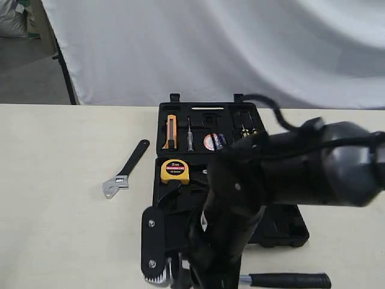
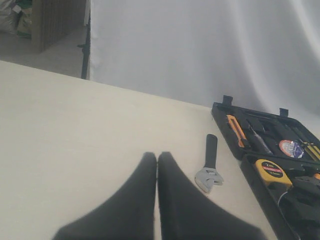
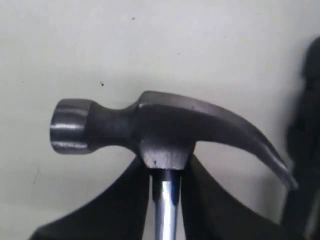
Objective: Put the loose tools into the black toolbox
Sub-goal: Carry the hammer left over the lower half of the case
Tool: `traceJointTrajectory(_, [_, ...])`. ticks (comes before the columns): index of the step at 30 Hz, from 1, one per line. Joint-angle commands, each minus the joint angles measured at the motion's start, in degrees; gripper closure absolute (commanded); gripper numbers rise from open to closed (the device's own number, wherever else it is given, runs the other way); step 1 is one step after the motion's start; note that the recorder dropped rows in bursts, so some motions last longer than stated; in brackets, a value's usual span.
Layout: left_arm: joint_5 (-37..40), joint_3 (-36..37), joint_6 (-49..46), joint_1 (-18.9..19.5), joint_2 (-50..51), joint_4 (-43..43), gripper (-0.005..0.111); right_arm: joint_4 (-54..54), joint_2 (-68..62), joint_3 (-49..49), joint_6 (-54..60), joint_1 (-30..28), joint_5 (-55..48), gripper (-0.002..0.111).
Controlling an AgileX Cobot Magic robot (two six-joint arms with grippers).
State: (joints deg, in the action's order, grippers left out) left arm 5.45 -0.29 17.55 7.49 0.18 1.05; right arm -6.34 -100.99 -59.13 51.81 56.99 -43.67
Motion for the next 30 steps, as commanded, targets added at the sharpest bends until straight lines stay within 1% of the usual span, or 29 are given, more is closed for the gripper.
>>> traceJointTrajectory(1, [-0.41,-0.15,0.27,1.45,-0.18,0.25,0.106,2.98,7.73,-0.16,-1.02,-1.17,3.41,0.109])
traceJointTrajectory(6, [-0.41,-0.15,0.27,1.45,-0.18,0.25,0.106,3.95,9.12,-0.16,2.6,-5.68,13.35,0.109])
traceJointTrajectory(9, [-0.41,-0.15,0.27,1.45,-0.18,0.25,0.106,5.66,6.27,-0.3,3.59,-8.57,15.01,0.109])
traceJointTrajectory(12, [-0.41,-0.15,0.27,1.45,-0.18,0.25,0.106,6.34,2.49,-2.53,3.59,-10.03,14.8,0.109])
traceJointTrajectory(18, [-0.41,-0.15,0.27,1.45,-0.18,0.25,0.106,6.34,-6.7,-11.37,3.59,-10.03,14.4,0.109])
traceJointTrajectory(23, [-0.41,-0.15,0.27,1.45,-0.18,0.25,0.106,6.34,-12.79,-16.93,3.49,-9.91,9.2,0.109])
traceJointTrajectory(30, [-0.41,-0.15,0.27,1.45,-0.18,0.25,0.106,-1.19,-13.63,-18.91,3.59,-9.91,8.33,0.109])
